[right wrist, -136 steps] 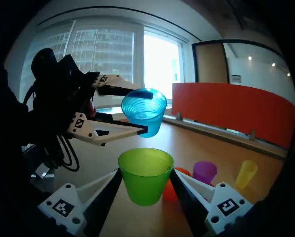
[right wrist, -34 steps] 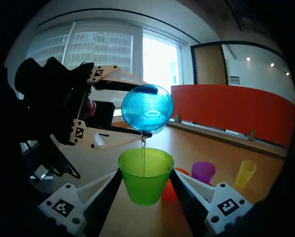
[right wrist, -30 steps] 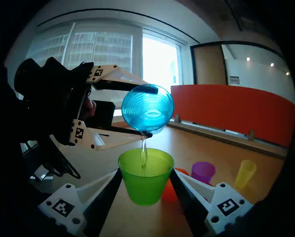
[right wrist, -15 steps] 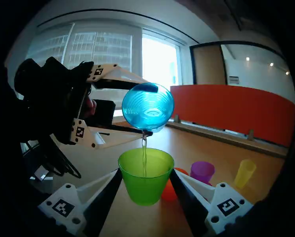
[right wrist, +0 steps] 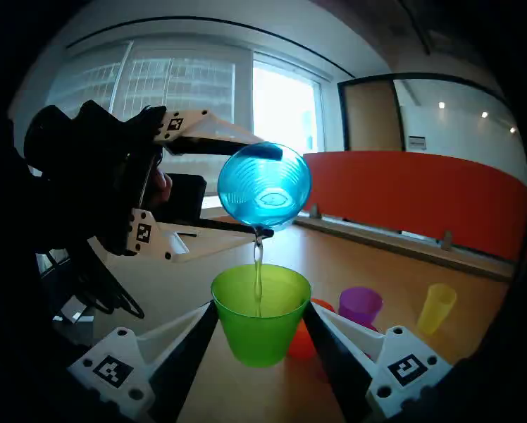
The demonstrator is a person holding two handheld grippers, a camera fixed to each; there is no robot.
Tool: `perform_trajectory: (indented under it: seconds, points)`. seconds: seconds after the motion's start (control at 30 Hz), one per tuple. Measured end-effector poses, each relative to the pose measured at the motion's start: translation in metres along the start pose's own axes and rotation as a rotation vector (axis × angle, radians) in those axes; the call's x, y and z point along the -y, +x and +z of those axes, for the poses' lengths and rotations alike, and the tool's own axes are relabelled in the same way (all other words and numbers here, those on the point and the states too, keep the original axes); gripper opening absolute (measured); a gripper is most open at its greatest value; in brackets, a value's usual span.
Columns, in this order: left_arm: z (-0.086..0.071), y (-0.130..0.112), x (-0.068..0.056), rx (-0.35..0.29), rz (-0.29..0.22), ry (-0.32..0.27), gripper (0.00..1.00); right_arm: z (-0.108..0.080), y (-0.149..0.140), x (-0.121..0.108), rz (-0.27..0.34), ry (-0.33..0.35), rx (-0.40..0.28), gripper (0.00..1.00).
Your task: Pour water
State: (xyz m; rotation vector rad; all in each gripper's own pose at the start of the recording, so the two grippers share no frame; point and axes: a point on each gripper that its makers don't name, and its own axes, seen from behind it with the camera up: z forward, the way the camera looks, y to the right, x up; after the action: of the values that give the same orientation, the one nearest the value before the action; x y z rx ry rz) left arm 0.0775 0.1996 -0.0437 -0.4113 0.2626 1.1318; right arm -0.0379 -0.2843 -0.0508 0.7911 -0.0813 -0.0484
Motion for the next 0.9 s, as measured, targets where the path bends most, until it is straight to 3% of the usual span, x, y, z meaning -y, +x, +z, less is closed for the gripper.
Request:
perform_trajectory:
  seconds: [0.3,0.9]
  points:
    - [0.0006,-0.0007,0.0004,0.002,0.038,0.001,0.85,-0.0008,-0.0007,-0.0012,-0.001,-0.003,-0.004,0.9]
    - [-0.0002,0.0001,0.0035,0.0,0.064,0.006,0.85,-0.0015,-0.0028,-0.0021,-0.002,-0.006,-0.005,0.9]
